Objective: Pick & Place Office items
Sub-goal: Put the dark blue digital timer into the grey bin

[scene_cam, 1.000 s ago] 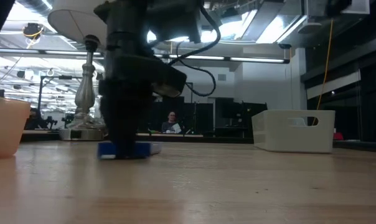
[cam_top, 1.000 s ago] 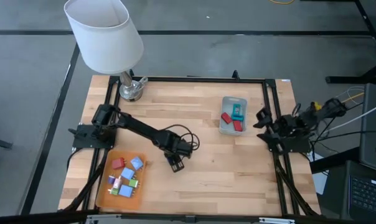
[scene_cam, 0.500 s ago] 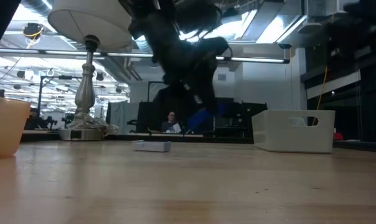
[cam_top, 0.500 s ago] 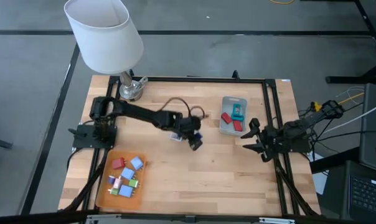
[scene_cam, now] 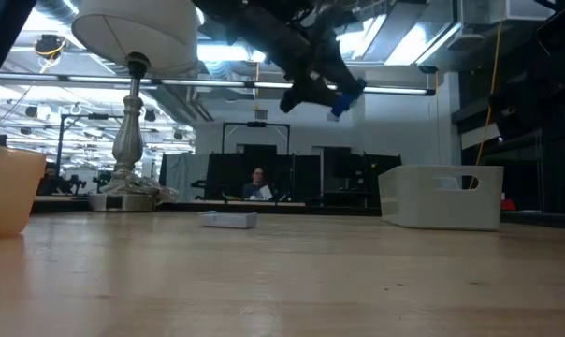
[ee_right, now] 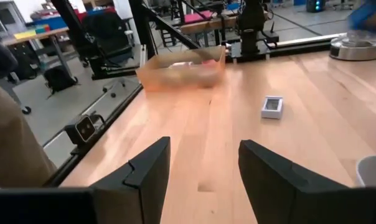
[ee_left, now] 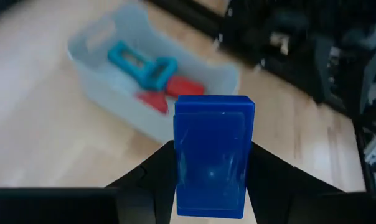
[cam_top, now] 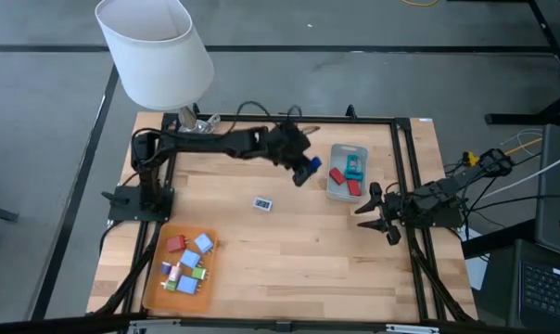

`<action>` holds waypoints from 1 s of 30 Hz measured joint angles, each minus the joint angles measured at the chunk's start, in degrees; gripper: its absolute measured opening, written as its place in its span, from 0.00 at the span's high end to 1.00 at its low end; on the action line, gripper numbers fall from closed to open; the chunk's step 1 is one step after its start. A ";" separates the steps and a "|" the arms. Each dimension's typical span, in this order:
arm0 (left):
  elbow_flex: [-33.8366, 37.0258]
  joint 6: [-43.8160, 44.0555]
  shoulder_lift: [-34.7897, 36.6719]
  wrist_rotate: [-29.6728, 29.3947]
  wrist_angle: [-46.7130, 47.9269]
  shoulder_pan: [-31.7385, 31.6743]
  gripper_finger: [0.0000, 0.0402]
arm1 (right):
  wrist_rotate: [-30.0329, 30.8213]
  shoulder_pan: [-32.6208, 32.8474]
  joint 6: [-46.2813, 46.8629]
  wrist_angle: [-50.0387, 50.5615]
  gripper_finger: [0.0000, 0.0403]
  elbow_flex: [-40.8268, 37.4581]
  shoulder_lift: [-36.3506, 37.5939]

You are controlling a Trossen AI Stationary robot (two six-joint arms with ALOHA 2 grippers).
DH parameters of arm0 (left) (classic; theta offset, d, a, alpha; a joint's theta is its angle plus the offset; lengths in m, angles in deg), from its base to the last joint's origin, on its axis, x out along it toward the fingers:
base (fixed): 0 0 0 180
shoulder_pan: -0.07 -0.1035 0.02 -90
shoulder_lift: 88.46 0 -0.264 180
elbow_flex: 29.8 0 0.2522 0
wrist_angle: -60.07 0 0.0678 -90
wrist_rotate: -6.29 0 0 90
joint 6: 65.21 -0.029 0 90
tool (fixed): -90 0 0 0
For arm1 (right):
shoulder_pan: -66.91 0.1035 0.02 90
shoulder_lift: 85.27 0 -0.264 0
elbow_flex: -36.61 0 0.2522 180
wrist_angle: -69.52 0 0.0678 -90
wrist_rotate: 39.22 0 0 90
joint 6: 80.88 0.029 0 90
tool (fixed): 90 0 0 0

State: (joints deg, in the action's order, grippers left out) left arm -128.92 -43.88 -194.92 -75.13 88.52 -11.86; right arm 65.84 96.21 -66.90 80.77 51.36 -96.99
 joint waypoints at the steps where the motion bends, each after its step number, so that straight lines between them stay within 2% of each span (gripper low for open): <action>1: -0.80 -1.13 0.01 0.48 -0.03 -0.90 0.63 | 0.08 0.00 -0.30 -0.06 0.53 0.00 -0.20; 6: -2.66 -7.55 0.04 4.47 -0.18 -5.34 0.63 | 0.65 0.00 0.95 -0.01 0.53 0.00 -1.37; 12: -2.66 -15.03 0.04 13.37 0.10 -10.16 0.63 | 0.28 0.00 5.41 -0.06 0.53 0.01 -1.59; 17: -2.66 -18.52 0.04 16.35 0.11 -12.29 0.63 | -1.48 0.00 7.32 0.01 0.53 0.00 -3.37; 21: -2.74 -19.60 -1.77 17.77 0.07 -12.18 0.63 | -3.55 -0.02 11.68 0.39 0.53 0.02 -5.40; 25: -2.86 -19.31 -5.84 20.09 -1.74 -10.33 0.63 | -2.85 0.00 12.58 0.39 0.53 0.01 -7.22; 30: -11.05 -19.12 -14.22 20.12 -1.17 -7.74 0.63 | -0.45 -0.04 12.91 -0.15 0.53 0.02 -7.81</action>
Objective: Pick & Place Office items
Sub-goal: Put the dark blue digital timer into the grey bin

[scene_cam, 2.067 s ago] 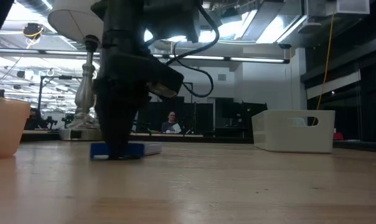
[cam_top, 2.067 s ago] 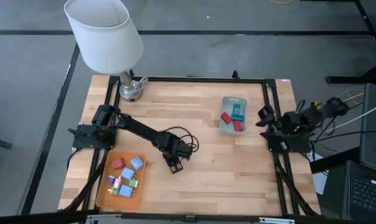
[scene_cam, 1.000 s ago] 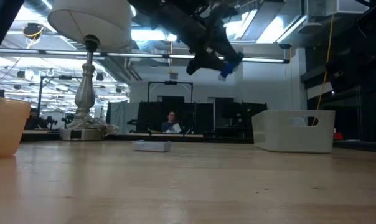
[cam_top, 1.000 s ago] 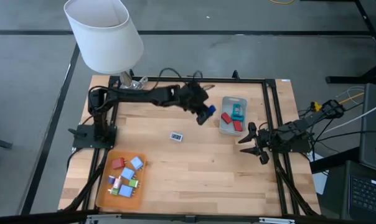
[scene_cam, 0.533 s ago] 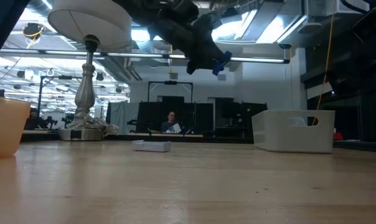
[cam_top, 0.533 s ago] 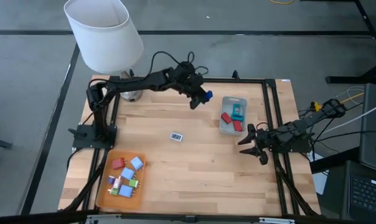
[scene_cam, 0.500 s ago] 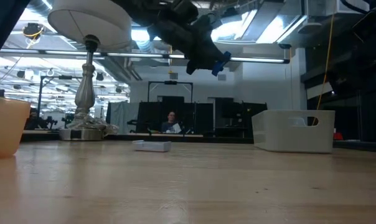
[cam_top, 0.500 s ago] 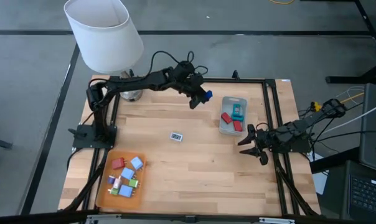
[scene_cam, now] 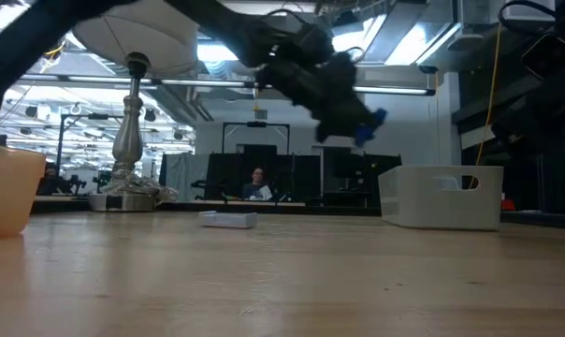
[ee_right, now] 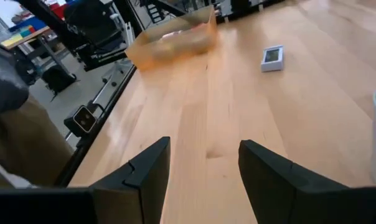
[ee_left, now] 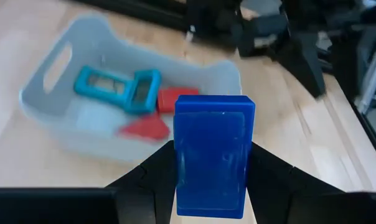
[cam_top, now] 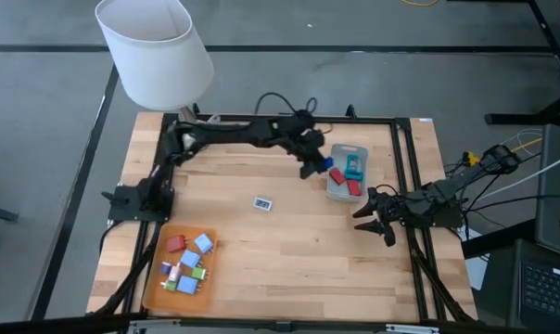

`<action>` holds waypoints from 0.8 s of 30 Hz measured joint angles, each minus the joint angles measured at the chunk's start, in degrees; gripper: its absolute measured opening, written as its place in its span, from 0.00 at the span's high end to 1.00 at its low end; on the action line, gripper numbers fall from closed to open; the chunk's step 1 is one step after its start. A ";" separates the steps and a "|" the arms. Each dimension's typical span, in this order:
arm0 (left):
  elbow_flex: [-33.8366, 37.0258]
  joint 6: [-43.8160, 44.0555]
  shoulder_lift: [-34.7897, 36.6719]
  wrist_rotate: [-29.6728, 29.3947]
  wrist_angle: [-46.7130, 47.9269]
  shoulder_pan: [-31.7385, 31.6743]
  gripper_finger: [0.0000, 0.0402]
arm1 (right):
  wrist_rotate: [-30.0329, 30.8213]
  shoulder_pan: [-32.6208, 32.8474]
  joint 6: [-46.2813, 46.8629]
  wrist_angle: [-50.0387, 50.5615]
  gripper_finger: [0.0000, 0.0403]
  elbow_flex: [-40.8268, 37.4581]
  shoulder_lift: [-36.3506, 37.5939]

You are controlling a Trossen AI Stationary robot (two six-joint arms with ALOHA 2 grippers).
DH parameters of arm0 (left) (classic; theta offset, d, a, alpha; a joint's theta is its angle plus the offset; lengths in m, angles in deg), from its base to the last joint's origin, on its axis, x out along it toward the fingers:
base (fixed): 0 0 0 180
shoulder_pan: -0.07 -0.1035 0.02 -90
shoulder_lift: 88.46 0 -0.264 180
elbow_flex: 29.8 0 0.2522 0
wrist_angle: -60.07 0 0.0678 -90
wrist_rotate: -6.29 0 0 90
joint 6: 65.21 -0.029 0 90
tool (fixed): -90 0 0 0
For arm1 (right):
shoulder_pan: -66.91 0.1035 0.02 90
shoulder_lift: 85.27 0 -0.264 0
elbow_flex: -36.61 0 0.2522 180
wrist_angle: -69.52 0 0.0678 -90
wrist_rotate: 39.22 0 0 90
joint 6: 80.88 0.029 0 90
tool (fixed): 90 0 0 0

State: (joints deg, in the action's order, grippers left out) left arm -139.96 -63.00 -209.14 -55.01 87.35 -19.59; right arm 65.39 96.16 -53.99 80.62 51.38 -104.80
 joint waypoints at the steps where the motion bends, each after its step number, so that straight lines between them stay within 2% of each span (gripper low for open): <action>1: -2.70 -0.01 -1.74 -0.11 0.37 0.29 0.63 | 0.22 0.02 -0.03 -0.15 0.53 0.00 0.02; 10: -33.85 0.18 -20.25 0.65 11.70 0.55 0.63 | 2.10 0.04 -3.55 -1.20 0.53 0.00 0.04; 12: -38.85 1.31 -23.72 0.88 12.53 0.55 0.63 | 2.10 0.04 -4.45 -1.18 0.53 0.00 0.04; 14: -37.03 4.75 -24.40 1.75 8.20 0.35 0.63 | 2.36 0.03 -4.63 -1.21 0.53 0.00 0.04; 16: -36.05 7.69 -24.70 3.21 7.89 0.06 0.63 | 2.37 0.04 -4.62 -1.25 0.53 0.00 0.04; 21: -35.88 3.23 -25.08 2.96 8.17 0.01 0.63 | 2.54 0.02 -5.19 -1.42 0.53 0.00 0.04; 22: -35.87 2.80 -25.19 2.95 7.73 0.07 0.61 | 2.52 0.04 -5.33 -1.39 0.53 0.00 0.04; 24: -35.87 2.89 -25.20 2.51 6.30 0.14 0.50 | 2.52 0.02 -5.50 -1.39 0.53 0.00 0.04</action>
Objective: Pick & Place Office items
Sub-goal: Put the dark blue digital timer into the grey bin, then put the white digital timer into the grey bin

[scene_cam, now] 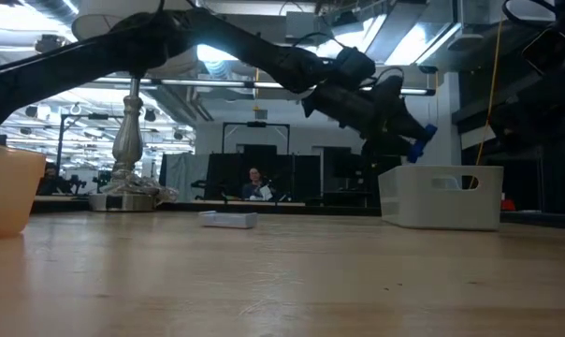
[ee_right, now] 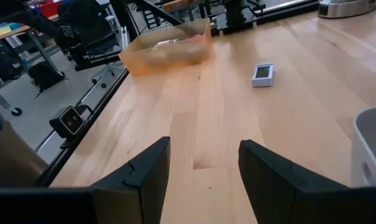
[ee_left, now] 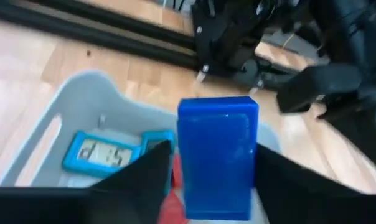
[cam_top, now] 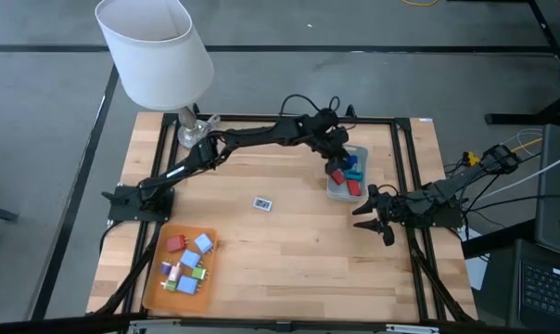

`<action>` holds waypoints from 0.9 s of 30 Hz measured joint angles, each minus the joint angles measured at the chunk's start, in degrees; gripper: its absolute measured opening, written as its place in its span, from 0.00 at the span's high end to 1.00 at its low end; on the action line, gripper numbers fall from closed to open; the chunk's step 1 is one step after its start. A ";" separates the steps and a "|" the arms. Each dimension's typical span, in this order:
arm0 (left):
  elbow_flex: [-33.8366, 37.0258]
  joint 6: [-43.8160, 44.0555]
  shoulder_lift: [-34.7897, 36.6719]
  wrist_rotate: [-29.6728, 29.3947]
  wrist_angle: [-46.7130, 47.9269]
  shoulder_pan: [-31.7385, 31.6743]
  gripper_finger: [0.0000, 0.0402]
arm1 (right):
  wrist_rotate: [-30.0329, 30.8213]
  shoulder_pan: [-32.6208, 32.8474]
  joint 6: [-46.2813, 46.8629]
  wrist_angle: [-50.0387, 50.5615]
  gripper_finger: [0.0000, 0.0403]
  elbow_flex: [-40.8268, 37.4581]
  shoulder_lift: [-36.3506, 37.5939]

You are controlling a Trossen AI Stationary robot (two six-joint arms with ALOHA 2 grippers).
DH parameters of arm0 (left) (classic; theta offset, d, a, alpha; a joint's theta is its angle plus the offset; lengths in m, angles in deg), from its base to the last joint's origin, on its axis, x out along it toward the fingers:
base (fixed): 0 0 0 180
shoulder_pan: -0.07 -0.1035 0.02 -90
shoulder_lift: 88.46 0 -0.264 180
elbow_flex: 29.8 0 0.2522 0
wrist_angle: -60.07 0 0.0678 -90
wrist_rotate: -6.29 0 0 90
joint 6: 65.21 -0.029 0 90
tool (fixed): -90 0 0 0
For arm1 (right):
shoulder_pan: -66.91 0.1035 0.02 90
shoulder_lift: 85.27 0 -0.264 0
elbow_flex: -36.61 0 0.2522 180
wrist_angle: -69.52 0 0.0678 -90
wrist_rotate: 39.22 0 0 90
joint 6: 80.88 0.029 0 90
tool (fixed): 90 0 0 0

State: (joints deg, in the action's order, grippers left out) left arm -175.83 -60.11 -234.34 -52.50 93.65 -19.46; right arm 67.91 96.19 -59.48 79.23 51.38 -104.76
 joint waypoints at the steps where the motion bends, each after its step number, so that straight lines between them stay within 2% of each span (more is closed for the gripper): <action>1: 0.00 0.20 0.04 0.01 -0.81 0.00 0.43 | 0.00 0.02 -0.05 0.01 0.53 0.00 0.00; 4: 0.00 1.44 0.06 -0.03 -2.08 -0.09 0.24 | 0.01 0.02 -1.19 0.01 0.53 0.00 0.00; 6: 0.00 1.62 0.06 -0.01 -2.36 -0.13 0.18 | 0.00 0.02 -1.87 0.06 0.53 0.00 0.00; 12: 0.00 2.95 0.15 -0.16 -1.65 -0.14 0.17 | 0.00 0.02 -2.35 0.20 0.53 0.00 0.00; 15: 0.07 -0.61 2.21 -1.15 3.69 -0.43 0.20 | 0.00 0.02 -2.37 0.20 0.53 0.00 0.00; 20: -0.07 -19.65 10.79 -10.14 22.76 -0.71 0.23 | -0.02 0.02 -2.87 0.24 0.53 0.00 0.00; 23: -0.11 -29.79 14.80 -19.50 36.75 -0.61 0.22 | 0.00 0.02 -4.67 0.28 0.53 0.00 0.00; 25: -0.11 -33.52 15.90 -24.21 46.07 -0.74 0.22 | 0.00 0.02 -6.16 0.42 0.53 0.00 0.00; 27: -0.08 -33.77 15.96 -26.91 51.22 -1.10 0.22 | 0.00 0.00 -7.50 0.66 0.53 0.00 0.00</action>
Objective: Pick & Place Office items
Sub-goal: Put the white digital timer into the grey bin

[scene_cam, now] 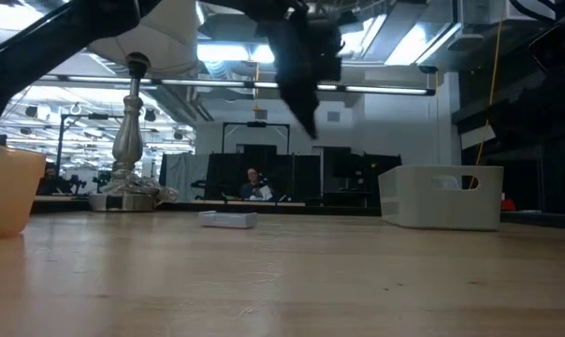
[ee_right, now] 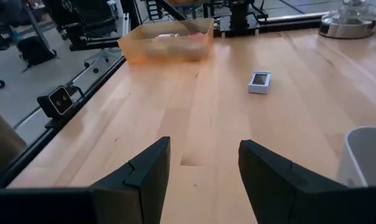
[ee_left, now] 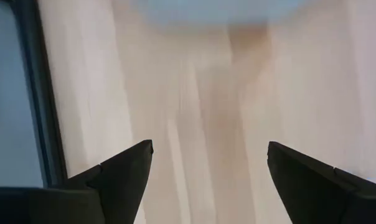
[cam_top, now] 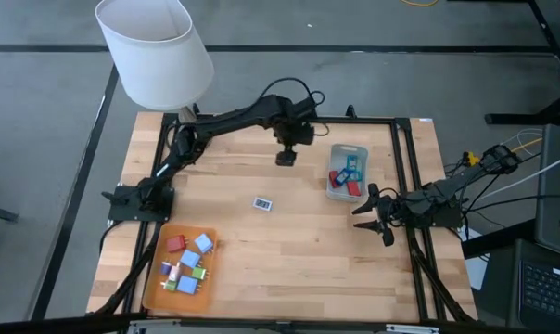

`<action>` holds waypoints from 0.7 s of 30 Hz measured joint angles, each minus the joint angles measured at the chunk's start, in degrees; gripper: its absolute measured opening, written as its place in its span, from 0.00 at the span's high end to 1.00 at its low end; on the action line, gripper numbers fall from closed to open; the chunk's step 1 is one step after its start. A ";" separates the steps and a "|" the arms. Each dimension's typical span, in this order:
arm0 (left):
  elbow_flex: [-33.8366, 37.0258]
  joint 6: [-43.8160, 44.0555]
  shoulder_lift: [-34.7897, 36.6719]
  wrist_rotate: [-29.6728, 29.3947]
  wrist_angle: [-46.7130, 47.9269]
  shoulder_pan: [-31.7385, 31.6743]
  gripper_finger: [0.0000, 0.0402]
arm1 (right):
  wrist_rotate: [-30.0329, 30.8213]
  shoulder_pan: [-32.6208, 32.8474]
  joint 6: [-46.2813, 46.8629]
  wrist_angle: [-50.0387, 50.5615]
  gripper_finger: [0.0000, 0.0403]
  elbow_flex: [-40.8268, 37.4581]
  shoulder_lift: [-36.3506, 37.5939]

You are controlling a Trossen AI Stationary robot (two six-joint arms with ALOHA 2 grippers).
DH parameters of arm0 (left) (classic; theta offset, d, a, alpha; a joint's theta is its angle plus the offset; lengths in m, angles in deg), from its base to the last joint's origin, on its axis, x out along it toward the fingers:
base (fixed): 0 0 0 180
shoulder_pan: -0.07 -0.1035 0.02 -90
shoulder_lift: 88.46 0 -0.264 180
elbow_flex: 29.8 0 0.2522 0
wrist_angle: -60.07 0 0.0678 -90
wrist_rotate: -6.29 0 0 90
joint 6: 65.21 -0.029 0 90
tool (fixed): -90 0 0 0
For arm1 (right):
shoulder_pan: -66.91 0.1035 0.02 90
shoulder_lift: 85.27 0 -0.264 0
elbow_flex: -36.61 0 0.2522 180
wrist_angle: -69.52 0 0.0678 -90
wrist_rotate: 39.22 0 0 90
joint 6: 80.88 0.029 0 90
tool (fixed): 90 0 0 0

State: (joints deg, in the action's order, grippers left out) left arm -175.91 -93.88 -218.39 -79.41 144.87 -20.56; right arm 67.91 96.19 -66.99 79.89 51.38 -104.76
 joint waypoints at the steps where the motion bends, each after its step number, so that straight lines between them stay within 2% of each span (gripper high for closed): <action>1: 0.06 0.71 -0.10 -1.08 2.12 -0.19 0.22 | 0.00 0.02 -0.74 0.04 0.53 0.00 0.00; 5: 0.08 4.27 -1.26 -4.96 4.48 0.02 0.23 | -0.03 0.02 -2.20 -0.07 0.53 0.00 0.00; 9: 0.22 8.66 -2.56 -4.75 2.90 1.32 0.22 | -0.18 0.02 -1.70 -1.82 0.53 0.00 0.07; 14: 5.30 10.97 -3.55 -1.20 0.86 3.78 0.23 | -3.25 0.01 -1.29 -6.34 0.53 0.00 0.11; 21: 17.89 12.30 -3.15 7.37 -0.55 7.55 0.24 | -6.23 0.02 -1.00 -5.95 0.53 0.00 0.11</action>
State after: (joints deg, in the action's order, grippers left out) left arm -158.02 -81.58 -221.54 -72.04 144.32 -13.01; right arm 61.68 96.21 -67.98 73.94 51.38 -104.65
